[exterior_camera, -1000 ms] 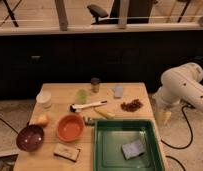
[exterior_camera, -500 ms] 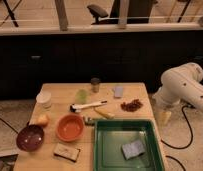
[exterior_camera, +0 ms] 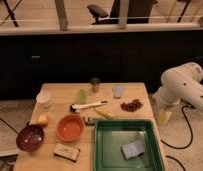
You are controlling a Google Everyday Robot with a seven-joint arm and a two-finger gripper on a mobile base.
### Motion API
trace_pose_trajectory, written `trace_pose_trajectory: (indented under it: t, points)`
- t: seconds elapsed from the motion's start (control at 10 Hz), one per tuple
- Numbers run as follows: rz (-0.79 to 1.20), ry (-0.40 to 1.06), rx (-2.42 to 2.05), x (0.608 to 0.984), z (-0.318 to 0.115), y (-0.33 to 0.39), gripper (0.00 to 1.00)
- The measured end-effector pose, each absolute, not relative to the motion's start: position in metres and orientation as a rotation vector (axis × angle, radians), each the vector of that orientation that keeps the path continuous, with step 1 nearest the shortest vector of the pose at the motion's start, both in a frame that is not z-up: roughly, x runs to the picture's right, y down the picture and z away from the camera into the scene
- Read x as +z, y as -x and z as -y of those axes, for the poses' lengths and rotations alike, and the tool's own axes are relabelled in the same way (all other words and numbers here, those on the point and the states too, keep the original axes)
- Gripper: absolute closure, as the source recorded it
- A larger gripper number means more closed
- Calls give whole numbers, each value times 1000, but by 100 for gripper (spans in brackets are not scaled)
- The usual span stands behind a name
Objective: Place grapes in red bowl
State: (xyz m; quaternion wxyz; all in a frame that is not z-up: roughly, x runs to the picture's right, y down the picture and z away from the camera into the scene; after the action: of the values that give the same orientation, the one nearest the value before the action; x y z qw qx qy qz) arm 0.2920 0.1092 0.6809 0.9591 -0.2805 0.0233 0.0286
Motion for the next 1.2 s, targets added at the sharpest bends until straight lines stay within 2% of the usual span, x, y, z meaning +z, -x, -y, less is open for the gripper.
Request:
trace_pose_trajectory:
  t: [1.2]
  points:
    - [45, 500, -16, 740, -93, -277, 20]
